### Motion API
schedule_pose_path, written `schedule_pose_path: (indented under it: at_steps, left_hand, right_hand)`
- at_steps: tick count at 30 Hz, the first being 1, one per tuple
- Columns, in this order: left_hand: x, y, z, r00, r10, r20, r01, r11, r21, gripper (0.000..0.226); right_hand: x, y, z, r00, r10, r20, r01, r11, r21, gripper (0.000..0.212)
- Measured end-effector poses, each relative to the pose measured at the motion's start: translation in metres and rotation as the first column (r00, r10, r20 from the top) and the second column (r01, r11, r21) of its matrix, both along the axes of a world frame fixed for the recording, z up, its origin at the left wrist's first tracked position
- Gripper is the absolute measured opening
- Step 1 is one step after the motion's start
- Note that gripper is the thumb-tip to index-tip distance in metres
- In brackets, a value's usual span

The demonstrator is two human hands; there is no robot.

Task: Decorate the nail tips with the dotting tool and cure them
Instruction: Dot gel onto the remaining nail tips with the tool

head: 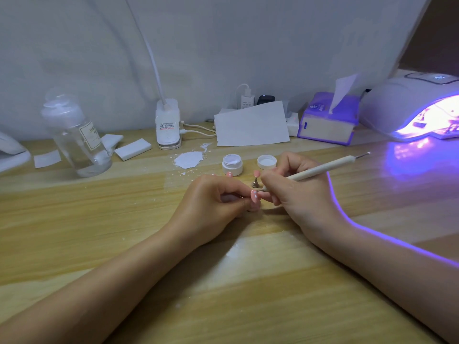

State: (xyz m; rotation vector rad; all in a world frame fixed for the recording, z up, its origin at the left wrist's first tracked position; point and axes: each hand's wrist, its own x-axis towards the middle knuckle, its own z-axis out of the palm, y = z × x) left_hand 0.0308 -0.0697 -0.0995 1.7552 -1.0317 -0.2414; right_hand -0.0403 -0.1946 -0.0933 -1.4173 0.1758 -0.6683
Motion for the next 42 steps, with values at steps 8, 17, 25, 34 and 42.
schedule_pose_path:
  at_steps: [8,17,25,34,42]
  left_hand:
    - [-0.0012,0.0002,0.0021,1.0,-0.004,0.001,0.004,1.0,0.005,0.013]
    - [-0.0022,0.0006,0.0041,1.0,-0.002,0.018,0.002,1.0,0.016,0.018]
    - [-0.002,0.0002,0.0036,1.0,-0.007,0.001,0.007,1.0,0.008,0.015]
    - [-0.0029,-0.0002,0.0042,1.0,-0.014,-0.025,0.014,1.0,0.002,0.016]
    - [-0.0031,0.0003,0.0045,1.0,-0.006,-0.03,0.006,1.0,0.005,0.016]
  right_hand:
    - [-0.0013,-0.0005,-0.0001,0.999,-0.037,-0.004,0.037,0.999,-0.013,0.043]
    - [-0.0034,0.0039,0.002,1.0,-0.007,0.005,0.008,0.994,-0.113,0.042]
    - [-0.0052,0.0055,0.004,1.0,0.025,0.007,-0.024,0.994,-0.11,0.04]
    - [-0.0024,0.0028,-0.0001,1.0,-0.006,0.003,0.007,0.991,-0.132,0.041]
    - [-0.0011,0.001,-0.0026,0.999,-0.047,-0.004,0.046,0.984,-0.172,0.042]
